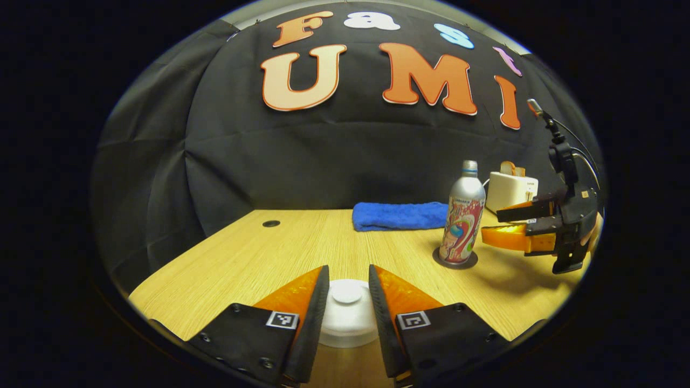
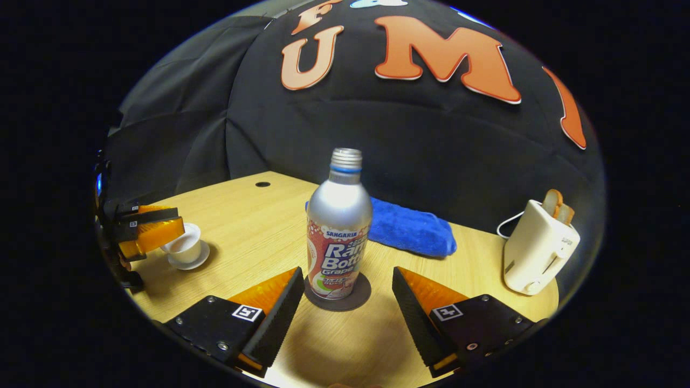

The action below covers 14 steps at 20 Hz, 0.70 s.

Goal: Open the teacup lid with one hand, grasp the water bottle and pour water into the teacup with the other hand; after pouring, place the water bottle on the coaster and then close the teacup lid.

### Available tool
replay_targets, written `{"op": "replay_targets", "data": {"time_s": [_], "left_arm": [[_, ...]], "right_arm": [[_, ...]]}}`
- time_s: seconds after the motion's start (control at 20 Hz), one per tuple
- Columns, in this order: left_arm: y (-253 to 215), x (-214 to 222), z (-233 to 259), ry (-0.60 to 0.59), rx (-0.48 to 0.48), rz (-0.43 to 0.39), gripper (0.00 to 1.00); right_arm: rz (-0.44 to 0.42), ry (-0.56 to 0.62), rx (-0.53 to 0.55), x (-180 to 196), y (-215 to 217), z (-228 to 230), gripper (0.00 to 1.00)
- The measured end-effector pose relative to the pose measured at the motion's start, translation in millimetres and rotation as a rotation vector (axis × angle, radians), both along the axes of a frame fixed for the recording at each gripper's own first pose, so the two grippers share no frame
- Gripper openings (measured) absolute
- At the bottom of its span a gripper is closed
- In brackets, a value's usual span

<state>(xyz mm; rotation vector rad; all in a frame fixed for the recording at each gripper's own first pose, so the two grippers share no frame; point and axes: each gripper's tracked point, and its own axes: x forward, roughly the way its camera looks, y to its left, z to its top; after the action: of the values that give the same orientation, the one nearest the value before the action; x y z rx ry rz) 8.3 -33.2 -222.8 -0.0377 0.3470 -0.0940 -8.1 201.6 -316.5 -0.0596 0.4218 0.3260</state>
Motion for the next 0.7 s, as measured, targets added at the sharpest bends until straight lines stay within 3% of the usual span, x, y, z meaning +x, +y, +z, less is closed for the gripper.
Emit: {"op": "replay_targets", "data": {"time_s": [0.1, 0.15, 0.3, 0.5, 0.7], "left_arm": [[-2, 3, 16, -0.03, 0.027, 0.011, 0.66], [-5, 2, 25, -0.044, 0.034, 0.017, 0.79], [-17, 4, 56, -0.098, 0.016, 0.021, 0.92], [-36, 1, 99, -0.175, 0.007, 0.013, 0.98], [-49, -1, 137, -0.238, -0.028, 0.021, 0.93]], "right_arm": [[-0.011, -0.05, 0.012, -11, -8, 18, 0.99], [-0.021, -0.064, 0.018, -18, -13, 24, 0.98], [-0.056, -0.129, 0.031, -36, -29, 50, 0.99], [-0.136, -0.254, 0.017, -54, -56, 94, 0.99], [-0.218, -0.34, 0.011, -74, -83, 125, 0.99]]}}
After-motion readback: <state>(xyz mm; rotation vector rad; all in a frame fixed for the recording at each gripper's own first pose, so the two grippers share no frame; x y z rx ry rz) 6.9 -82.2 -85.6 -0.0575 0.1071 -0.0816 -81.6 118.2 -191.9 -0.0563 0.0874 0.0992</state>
